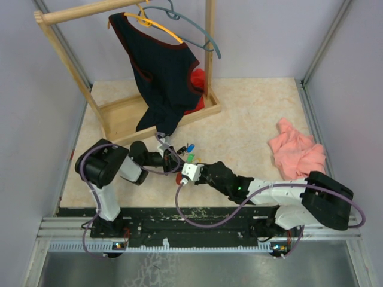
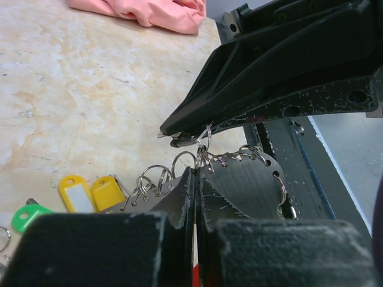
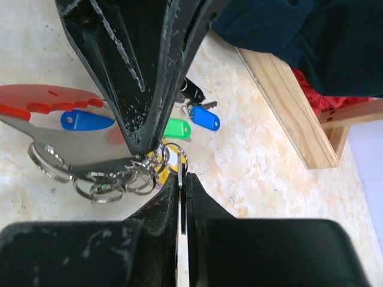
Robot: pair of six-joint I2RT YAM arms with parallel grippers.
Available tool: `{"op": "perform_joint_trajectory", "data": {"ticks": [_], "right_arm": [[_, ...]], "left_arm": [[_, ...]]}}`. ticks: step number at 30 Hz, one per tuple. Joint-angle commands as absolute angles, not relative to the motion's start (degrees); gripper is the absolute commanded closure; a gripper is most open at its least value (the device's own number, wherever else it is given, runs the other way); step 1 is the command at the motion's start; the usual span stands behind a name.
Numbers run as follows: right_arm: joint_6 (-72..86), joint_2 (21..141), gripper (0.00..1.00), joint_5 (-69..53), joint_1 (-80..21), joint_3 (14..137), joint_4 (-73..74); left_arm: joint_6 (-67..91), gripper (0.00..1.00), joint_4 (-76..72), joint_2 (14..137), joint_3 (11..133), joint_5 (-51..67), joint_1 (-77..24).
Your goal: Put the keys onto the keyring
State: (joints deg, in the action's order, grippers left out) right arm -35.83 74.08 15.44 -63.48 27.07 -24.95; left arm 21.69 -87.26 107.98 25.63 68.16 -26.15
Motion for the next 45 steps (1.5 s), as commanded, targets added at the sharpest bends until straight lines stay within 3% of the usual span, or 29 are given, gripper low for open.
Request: {"op": "perform_joint_trajectory", "data": {"ticks": [1,7,19,23,27,34,45], "right_arm": [[-32.61,69.39,1.00,19.17,-63.54,27.17,-23.59],[-29.48,67.72,1.00,18.11,-64.26,26.15,-20.64],[-30.80,75.11,1.00,21.15,-66.75,26.81,-25.82],[-32.80,74.57,1.00,22.92,-66.72,26.55,-27.60],[-34.40,73.81,1.00,22.81,-66.78,26.87,-28.12],[-36.13,72.00,1.00,21.61,-66.72,26.53,-28.28],[-36.67,73.29,1.00,19.50,-66.71,27.49,-27.89]], "left_arm": [[21.77,1.00,-102.28,104.56,22.46,61.95,-26.02],[21.56,1.00,-98.44,99.33,18.54,52.12,-26.05],[21.31,1.00,-95.41,92.57,14.43,36.68,-30.74],[18.32,0.98,-94.47,92.80,14.26,40.91,-30.88],[15.02,0.80,-92.19,94.42,14.50,49.17,-29.65],[9.91,0.67,-90.01,99.23,17.67,63.92,-26.54],[0.99,0.59,-75.54,101.53,26.08,69.43,-26.50]]}}
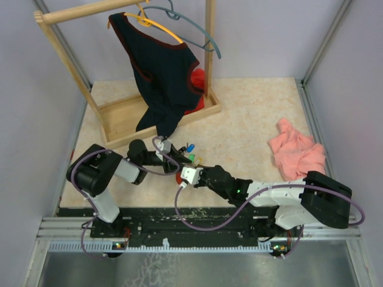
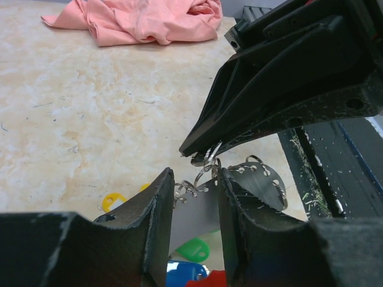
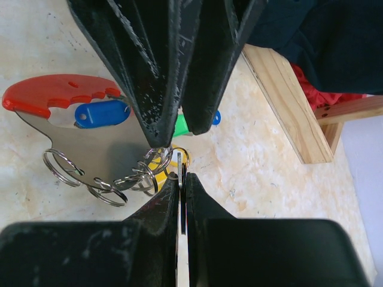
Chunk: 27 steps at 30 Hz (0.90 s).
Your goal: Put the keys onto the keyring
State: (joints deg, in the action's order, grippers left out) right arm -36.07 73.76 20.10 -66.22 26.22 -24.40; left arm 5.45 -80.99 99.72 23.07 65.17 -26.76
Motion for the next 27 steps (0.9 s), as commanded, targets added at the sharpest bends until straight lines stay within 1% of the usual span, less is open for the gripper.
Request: {"op": "perform_joint_trajectory", "data": {"ticks": [1,8,16,21,27], "right_arm": [[-36.72,73.30,1.00,19.46,-66.79,27.53,-27.96],[-36.80,73.71,1.00,19.34,-66.73,27.86,-27.31],[-36.80,74.08,1.00,18.86,-66.73,28.47,-27.00],[-36.79,74.28,1.00,18.74,-66.74,28.83,-26.73],[-36.91,74.37,1.00,18.66,-66.78,29.15,-26.75]], "left_arm": [[0.34,0.59,-74.59,101.86,26.58,69.99,-26.49],[-4.67,0.59,-66.32,102.50,29.03,72.61,-26.46],[-1.95,0.62,-68.35,103.12,30.11,75.00,-26.96],[1.43,0.67,-72.08,104.37,30.45,76.19,-27.26],[2.62,0.70,-72.87,105.62,30.59,76.64,-27.75]]}}
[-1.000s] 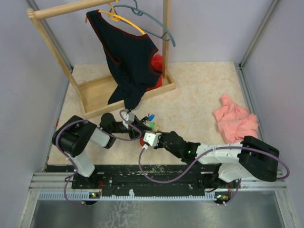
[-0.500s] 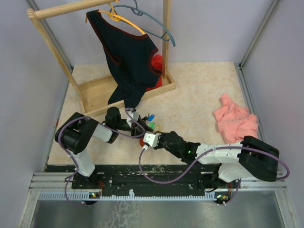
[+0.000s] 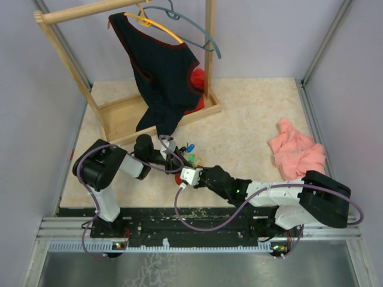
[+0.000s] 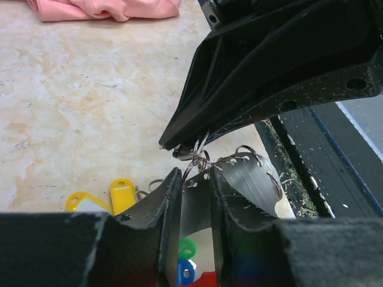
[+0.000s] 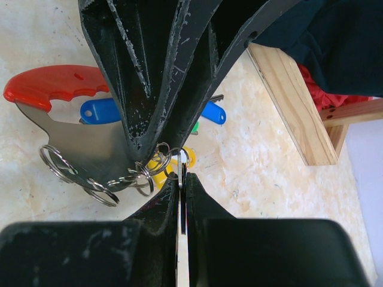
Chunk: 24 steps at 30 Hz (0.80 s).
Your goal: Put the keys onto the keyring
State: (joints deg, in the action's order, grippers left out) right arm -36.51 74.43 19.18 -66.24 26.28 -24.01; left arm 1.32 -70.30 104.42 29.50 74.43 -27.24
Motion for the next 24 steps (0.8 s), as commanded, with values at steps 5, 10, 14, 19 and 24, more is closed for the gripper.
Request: {"op": "perform_joint_trajectory", "data": {"ticks": [5,10,14,19,24], "right_arm": [[-36.97,74.51,1.00,18.55,-66.71,29.43,-26.72],[-36.79,74.33,1.00,19.59,-66.75,29.35,-25.91],[-34.86,72.45,1.00,21.74,-66.71,28.17,-23.78],[-31.00,68.95,1.00,22.64,-66.73,26.38,-21.00],[-28.18,67.33,1.00,21.57,-66.72,24.54,-21.14]], "left_arm": [[2.97,0.71,-72.69,106.14,31.16,76.60,-28.33],[3.63,0.98,-73.62,105.57,30.57,75.99,-28.44],[3.34,1.00,-73.13,103.88,29.12,74.25,-28.16],[4.06,1.00,-72.09,100.62,27.30,69.47,-27.70],[2.52,1.00,-66.12,95.95,26.26,63.46,-27.47]]}}
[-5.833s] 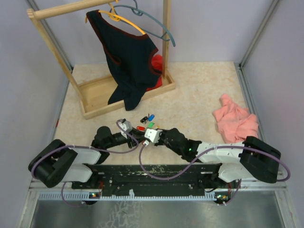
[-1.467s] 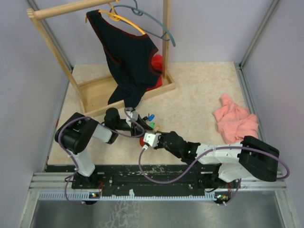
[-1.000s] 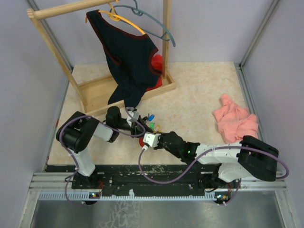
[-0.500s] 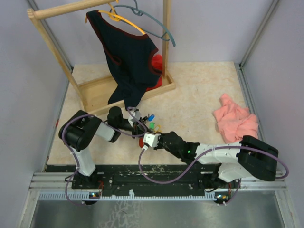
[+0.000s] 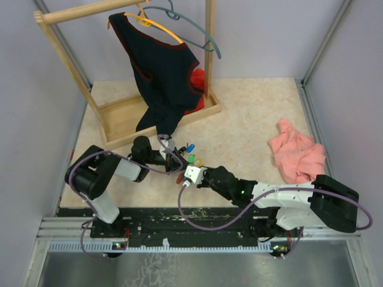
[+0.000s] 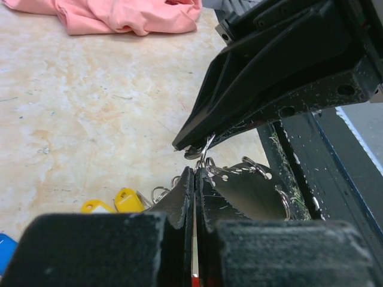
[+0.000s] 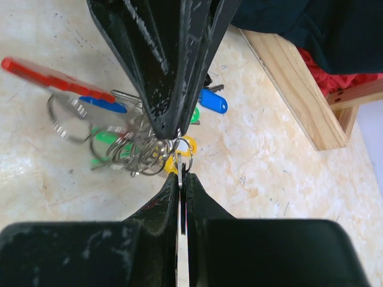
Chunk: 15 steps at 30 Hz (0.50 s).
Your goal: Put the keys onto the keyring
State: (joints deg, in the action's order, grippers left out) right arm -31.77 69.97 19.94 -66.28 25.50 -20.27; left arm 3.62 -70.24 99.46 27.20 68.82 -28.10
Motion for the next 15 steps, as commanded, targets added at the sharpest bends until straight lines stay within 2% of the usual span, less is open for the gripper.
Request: {"op": "perform_joint_trajectory", "data": {"ticks": [1,7,15], "right_arm": [[-27.91,67.48,1.00,21.44,-66.77,24.40,-21.10],[-27.31,69.58,1.00,21.02,-66.79,24.25,-21.90],[-28.97,74.58,1.00,20.54,-67.13,26.25,-24.74]], "left_arm": [[2.32,1.00,-65.34,95.08,26.08,62.66,-27.43],[4.23,1.00,-63.95,91.38,24.62,56.37,-27.51],[13.21,1.00,-76.71,89.43,19.40,46.61,-28.49]]}}
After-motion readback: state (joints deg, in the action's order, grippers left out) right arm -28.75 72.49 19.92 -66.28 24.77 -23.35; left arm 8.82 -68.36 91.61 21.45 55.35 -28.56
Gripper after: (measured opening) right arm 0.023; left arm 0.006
